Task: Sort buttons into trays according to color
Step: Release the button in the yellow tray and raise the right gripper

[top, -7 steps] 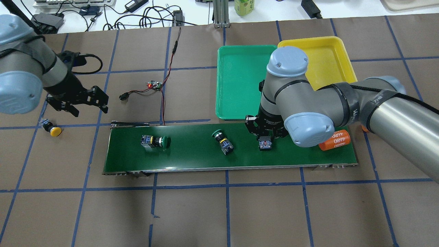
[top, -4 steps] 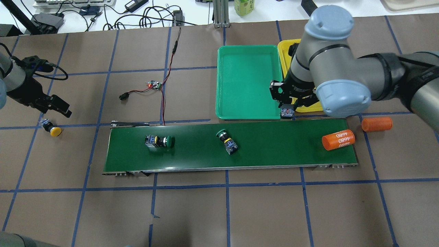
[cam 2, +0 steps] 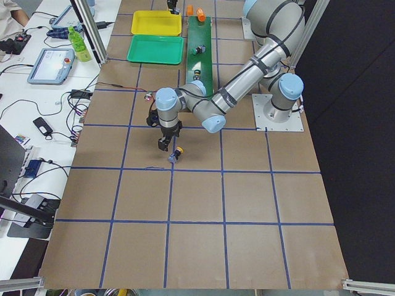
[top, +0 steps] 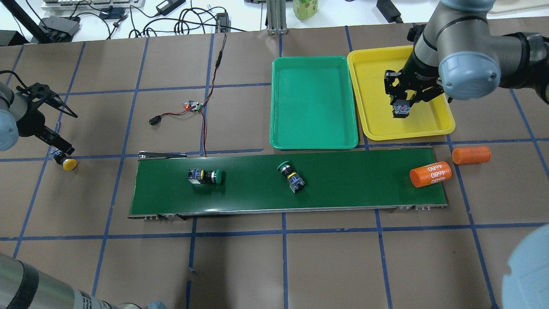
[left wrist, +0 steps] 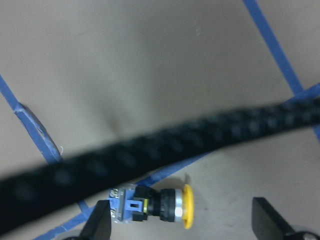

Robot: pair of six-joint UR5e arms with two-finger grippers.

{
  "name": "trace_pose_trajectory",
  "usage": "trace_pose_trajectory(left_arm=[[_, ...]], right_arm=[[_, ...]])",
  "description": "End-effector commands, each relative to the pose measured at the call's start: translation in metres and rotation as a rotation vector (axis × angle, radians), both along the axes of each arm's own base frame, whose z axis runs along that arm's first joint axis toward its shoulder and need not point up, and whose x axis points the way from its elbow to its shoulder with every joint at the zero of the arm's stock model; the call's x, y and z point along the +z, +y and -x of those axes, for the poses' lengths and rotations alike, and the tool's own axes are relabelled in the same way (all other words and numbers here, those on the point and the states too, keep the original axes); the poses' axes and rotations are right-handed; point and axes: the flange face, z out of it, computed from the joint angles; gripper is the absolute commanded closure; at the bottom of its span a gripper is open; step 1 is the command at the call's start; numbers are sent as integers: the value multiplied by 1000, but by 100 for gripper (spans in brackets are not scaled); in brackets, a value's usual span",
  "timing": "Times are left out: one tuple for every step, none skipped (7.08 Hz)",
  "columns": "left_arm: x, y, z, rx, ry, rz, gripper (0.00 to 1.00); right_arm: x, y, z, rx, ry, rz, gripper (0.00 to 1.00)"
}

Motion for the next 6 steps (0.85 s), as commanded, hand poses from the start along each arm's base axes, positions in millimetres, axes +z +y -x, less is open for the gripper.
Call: trace_pose_trajectory(left_arm=[[-16,-1,-15,14,-15,6,0],[-27,0,-16,2,-17,11,0],[-32,1,-15,-6,-11,2,0],[-32,1,-15,-15,-12,3,0],[-39,3,-14,-18,-4,-10,0],[-40,2,-15,-18,-4,-12,0]], right_arm=[[-31,-20,16,19,10,-9,81],[-41,-27,15,22,17,13,58],[-49,-27,16,23,15,3,32],[-52,-28,17,20,13,-1,5],[-54,-26,17,20,12,-7,0],[-51,-24,17,22,15,-5,0]])
